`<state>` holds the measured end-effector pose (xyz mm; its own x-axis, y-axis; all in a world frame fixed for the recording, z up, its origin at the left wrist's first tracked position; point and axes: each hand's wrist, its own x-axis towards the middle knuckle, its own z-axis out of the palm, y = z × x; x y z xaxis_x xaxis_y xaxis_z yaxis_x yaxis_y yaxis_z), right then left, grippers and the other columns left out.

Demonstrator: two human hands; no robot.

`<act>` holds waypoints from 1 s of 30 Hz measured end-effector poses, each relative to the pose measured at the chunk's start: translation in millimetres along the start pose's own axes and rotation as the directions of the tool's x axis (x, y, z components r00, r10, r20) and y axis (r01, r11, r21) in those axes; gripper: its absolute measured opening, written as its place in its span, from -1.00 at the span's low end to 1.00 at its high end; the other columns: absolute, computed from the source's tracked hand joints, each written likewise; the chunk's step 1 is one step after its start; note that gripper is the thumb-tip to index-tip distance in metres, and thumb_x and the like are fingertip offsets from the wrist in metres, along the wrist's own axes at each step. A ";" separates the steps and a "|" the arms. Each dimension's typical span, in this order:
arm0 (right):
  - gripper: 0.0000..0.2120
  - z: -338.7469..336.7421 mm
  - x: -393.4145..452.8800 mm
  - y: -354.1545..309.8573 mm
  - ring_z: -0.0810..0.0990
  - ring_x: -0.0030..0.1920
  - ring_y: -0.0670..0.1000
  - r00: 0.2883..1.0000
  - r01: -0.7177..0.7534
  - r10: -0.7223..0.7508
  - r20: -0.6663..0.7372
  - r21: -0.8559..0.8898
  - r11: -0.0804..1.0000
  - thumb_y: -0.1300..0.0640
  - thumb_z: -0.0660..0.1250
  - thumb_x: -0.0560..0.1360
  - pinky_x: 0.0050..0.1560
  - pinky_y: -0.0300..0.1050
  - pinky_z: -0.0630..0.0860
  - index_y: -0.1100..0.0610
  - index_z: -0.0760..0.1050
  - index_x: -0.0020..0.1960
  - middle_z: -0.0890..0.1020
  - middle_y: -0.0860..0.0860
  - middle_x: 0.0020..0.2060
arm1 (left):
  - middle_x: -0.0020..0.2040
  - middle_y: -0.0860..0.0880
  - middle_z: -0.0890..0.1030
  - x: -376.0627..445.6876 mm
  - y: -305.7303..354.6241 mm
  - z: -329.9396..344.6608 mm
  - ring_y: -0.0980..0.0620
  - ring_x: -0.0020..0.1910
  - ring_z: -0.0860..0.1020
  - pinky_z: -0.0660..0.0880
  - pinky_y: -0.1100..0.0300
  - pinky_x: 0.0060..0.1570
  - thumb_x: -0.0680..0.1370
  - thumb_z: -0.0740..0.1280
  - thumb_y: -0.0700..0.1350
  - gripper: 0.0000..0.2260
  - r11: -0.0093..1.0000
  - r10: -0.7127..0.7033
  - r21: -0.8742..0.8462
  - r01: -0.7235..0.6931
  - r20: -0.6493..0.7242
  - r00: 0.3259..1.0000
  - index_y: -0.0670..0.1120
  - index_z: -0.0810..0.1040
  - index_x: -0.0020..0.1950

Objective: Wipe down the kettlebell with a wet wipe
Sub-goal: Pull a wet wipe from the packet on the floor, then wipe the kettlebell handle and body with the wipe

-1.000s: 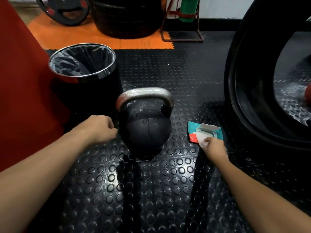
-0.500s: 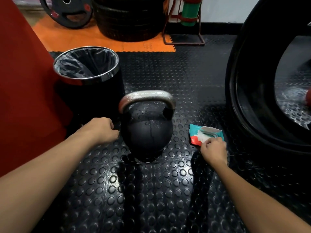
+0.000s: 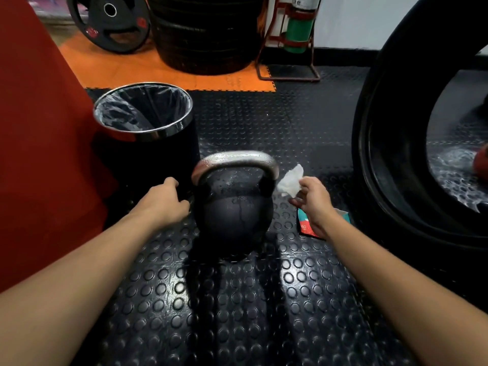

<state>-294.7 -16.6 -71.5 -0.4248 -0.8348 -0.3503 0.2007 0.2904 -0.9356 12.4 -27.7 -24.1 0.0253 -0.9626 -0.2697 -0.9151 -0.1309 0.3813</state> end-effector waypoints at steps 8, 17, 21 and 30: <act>-0.81 15.5 -18.9 -30.2 0.42 -0.31 -0.02 0.977 -0.055 0.036 0.210 0.083 0.995 0.27 0.13 0.59 -0.15 -0.08 0.43 0.12 0.43 -0.16 0.47 0.08 -0.31 | 0.19 -0.06 0.55 0.4 -4.1 -1.9 -0.03 0.01 0.53 0.54 0.03 0.05 0.52 0.30 -0.04 -0.46 1.000 0.022 -0.010 -0.022 -0.006 1.000 -0.04 0.26 0.48; -0.67 28.1 -12.8 -17.5 0.62 0.02 0.00 0.955 0.270 -0.131 0.266 -0.594 0.758 0.39 0.31 0.46 0.05 -0.05 0.55 0.09 0.54 0.15 0.67 0.00 -0.01 | 0.15 -0.08 0.59 8.6 19.0 8.5 -0.09 0.11 0.54 0.39 0.19 0.01 0.54 0.34 -0.01 -0.54 0.967 0.099 -0.230 -0.113 -0.072 0.993 0.01 0.38 0.43; -0.53 34.1 -12.9 -14.1 0.61 0.14 0.01 0.951 0.233 -0.056 0.303 -0.589 0.773 0.41 0.29 0.41 0.25 0.03 0.57 0.02 0.48 0.23 0.65 0.00 0.08 | 0.08 -0.07 0.59 11.7 24.8 11.9 -0.06 0.03 0.53 0.37 0.20 -0.01 0.58 0.32 0.00 -0.67 0.940 0.064 -0.334 -0.076 -0.045 0.997 -0.01 0.44 0.33; -0.57 46.7 -17.2 1.8 0.63 0.04 0.11 0.971 0.143 -0.066 0.232 -0.333 0.932 0.45 0.21 0.32 0.06 0.00 0.58 0.21 0.55 0.13 0.66 0.12 -0.06 | -0.08 0.03 0.48 27.3 30.8 20.7 -0.01 -0.02 0.45 0.31 0.14 -0.01 0.61 0.27 0.07 -0.79 0.933 0.107 -0.345 -0.104 -0.009 0.994 -0.02 0.31 0.05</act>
<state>-245.8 -23.5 -65.1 -0.2208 -0.9377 -0.2683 -0.1673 0.3075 -0.9367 -23.4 -53.1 -38.1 -0.0688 -0.9733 -0.2190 -0.7175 -0.1043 0.6888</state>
